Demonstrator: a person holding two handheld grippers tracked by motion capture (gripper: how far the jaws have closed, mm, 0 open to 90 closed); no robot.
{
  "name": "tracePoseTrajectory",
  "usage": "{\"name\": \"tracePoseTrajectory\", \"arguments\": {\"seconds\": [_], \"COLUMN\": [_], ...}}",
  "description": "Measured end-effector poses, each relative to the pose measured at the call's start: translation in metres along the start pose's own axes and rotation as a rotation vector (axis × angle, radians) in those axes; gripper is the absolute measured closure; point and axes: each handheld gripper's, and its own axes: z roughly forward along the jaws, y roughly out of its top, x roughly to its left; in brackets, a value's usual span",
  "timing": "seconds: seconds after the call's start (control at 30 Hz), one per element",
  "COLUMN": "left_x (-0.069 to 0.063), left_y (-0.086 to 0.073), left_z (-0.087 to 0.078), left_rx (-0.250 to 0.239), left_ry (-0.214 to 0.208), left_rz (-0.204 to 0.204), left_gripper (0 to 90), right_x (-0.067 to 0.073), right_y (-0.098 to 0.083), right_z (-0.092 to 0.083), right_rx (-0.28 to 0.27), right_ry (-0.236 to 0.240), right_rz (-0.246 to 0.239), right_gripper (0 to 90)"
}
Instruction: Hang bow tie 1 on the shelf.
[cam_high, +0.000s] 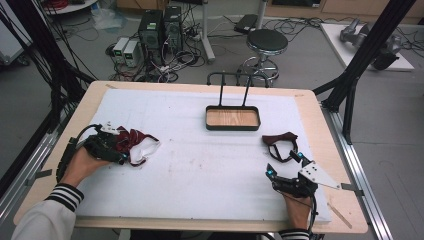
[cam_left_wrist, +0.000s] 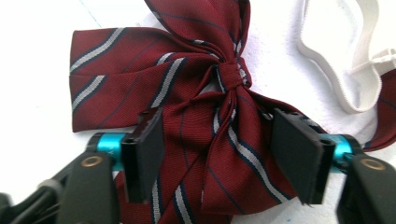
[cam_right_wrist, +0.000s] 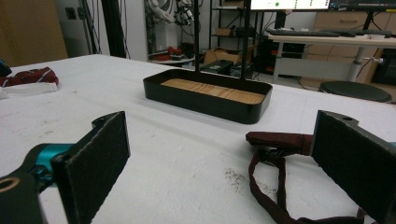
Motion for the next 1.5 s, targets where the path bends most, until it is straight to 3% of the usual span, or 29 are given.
{"name": "tracePoseTrajectory", "arguments": {"seconds": [0.53,0.8,0.93,1.27,1.5], "left_x": [0.005,0.004,0.002,0.001,0.001], "left_y": [0.009,0.011,0.012,0.009,0.010], "left_z": [0.001,0.001,0.000,-0.003,-0.009], "left_rx": [0.057,0.066,0.068,0.023,-0.047], "left_ry": [-0.084,-0.080,-0.071,-0.053,-0.037], "left_rz": [-0.035,-0.047,-0.043,-0.047,-0.047], "left_gripper": [56.3,75.5,80.7,82.0,82.0], "right_x": [0.000,0.000,0.000,0.000,0.000], "right_y": [0.000,0.000,0.000,0.000,0.000], "right_z": [0.000,0.000,0.000,0.000,0.000], "right_rx": [0.000,0.000,0.000,-0.001,0.001], "right_ry": [0.002,0.000,0.000,0.000,-0.002], "right_rz": [0.002,0.002,0.001,0.000,0.000], "right_gripper": [3.9,3.9,3.9,3.9,3.9]}}
